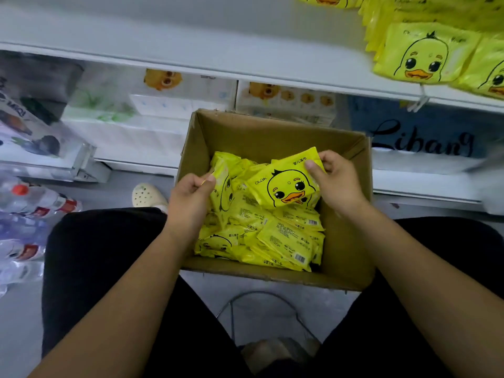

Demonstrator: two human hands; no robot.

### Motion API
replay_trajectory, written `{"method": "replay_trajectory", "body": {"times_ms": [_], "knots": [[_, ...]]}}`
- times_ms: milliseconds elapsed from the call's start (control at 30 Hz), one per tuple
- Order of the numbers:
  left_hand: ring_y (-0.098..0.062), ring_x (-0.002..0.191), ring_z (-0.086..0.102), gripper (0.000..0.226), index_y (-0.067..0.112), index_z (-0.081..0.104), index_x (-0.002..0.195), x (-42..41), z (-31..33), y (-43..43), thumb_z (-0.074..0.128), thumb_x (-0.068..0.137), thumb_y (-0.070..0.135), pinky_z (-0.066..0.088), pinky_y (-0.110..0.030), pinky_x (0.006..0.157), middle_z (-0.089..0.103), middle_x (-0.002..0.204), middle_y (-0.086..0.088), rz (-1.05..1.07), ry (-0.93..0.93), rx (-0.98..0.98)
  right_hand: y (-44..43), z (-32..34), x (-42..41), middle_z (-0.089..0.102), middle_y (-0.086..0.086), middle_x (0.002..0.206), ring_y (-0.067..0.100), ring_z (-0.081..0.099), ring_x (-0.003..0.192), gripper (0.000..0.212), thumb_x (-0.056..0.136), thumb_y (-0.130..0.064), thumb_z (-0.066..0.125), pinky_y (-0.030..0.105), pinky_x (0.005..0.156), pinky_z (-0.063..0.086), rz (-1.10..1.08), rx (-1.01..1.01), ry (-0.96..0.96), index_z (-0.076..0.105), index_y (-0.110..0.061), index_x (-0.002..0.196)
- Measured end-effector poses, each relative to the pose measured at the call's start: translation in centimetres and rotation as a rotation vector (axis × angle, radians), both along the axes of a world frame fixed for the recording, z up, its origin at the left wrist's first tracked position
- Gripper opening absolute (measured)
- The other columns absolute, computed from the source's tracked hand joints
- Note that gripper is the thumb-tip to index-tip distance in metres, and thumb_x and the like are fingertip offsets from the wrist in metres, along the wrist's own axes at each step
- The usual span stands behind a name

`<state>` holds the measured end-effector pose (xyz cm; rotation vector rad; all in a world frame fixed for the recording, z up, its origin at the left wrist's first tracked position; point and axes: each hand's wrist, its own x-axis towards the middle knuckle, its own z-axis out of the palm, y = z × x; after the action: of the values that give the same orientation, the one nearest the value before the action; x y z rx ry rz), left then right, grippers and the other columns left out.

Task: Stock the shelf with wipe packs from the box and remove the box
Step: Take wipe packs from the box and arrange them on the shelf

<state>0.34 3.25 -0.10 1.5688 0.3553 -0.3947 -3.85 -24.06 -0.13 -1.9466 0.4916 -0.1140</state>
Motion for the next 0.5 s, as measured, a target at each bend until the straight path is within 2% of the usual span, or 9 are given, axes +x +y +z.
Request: {"method": "replay_trajectory", "body": {"times_ms": [67,133,167,200,233,300,367,433,500], "knots": [[-0.024,0.125,0.063,0.035,0.026,0.048,0.063,-0.6,1.1,0.4,0.068,0.092,0.023,0.042,-0.053,0.113,0.073,0.124,-0.005,0.0,-0.077,0.022,0.2,2.4,-1.6,0.073,-0.009,0.09,-0.004,0.066,0.079,0.003,0.099,-0.018,0.064,0.015,0.073,0.051,0.013,0.005,-0.044,0.067,-0.018,0.097],[-0.013,0.117,0.067,0.035,0.022,0.043,0.068,-1.2,2.3,0.5,0.063,0.096,0.015,0.045,-0.043,0.11,0.074,0.118,0.002,0.007,-0.142,0.048,0.5,4.5,-3.2,0.073,-0.009,0.093,-0.003,0.067,0.081,0.004,0.099,-0.019,0.064,0.014,0.074,0.052,-0.005,0.019,-0.08,0.068,-0.018,0.1],[-0.01,0.104,0.07,0.034,0.02,0.042,0.07,-1.6,2.9,0.5,0.062,0.097,0.013,0.05,-0.038,0.1,0.076,0.107,0.005,0.021,-0.169,0.059,0.6,5.4,-3.9,0.074,-0.008,0.094,-0.001,0.068,0.082,0.006,0.099,-0.02,0.064,0.016,0.075,0.053,-0.017,0.035,-0.097,0.069,-0.017,0.102],[-0.008,0.083,0.068,0.033,0.02,0.042,0.072,-2.1,3.6,0.4,0.061,0.098,0.015,0.052,-0.035,0.081,0.072,0.088,0.007,0.035,-0.195,0.073,0.8,6.3,-4.5,0.075,-0.006,0.096,0.001,0.069,0.084,0.009,0.099,-0.021,0.064,0.017,0.075,0.053,-0.036,0.057,-0.117,0.069,-0.016,0.103],[-0.006,0.061,0.056,0.032,0.021,0.042,0.074,-2.7,4.4,0.2,0.061,0.099,0.018,0.044,-0.032,0.064,0.061,0.069,0.008,0.039,-0.235,0.099,1.0,7.2,-5.1,0.076,-0.004,0.097,0.003,0.07,0.086,0.01,0.099,-0.023,0.065,0.019,0.076,0.054,-0.06,0.093,-0.135,0.07,-0.017,0.104],[-0.006,0.045,0.032,0.028,0.022,0.045,0.078,-4.1,5.8,-0.2,0.059,0.102,0.026,0.029,-0.03,0.05,0.04,0.056,0.007,0.02,-0.332,0.183,1.4,8.8,-6.2,0.077,-0.001,0.098,0.009,0.071,0.088,0.01,0.098,-0.026,0.065,0.025,0.08,0.056,-0.107,0.184,-0.177,0.071,-0.02,0.103],[-0.009,0.046,0.032,0.023,0.023,0.048,0.083,-5.4,7.1,-0.8,0.057,0.103,0.031,0.029,-0.026,0.047,0.04,0.057,-0.004,-0.019,-0.404,0.232,1.8,10.5,-7.0,0.077,-0.002,0.096,0.009,0.07,0.085,0.008,0.098,-0.026,0.065,0.025,0.079,0.055,-0.147,0.253,-0.228,0.07,-0.021,0.1],[-0.015,0.058,0.04,0.022,0.02,0.053,0.086,-6.5,8.4,-1.5,0.056,0.104,0.034,0.034,-0.029,0.053,0.048,0.067,-0.018,-0.068,-0.457,0.231,2.0,11.7,-7.6,0.076,-0.004,0.09,0.006,0.068,0.078,0.009,0.099,-0.024,0.064,0.023,0.074,0.055,-0.184,0.317,-0.268,0.069,-0.018,0.1],[-0.018,0.065,0.044,0.023,0.018,0.056,0.088,-7.2,9.3,-2.1,0.056,0.103,0.036,0.036,-0.032,0.058,0.056,0.074,-0.021,-0.123,-0.492,0.25,2.1,12.6,-8.1,0.076,-0.003,0.088,0.011,0.068,0.079,0.008,0.098,-0.023,0.064,0.03,0.076,0.057,-0.197,0.36,-0.286,0.07,-0.018,0.098]]}}
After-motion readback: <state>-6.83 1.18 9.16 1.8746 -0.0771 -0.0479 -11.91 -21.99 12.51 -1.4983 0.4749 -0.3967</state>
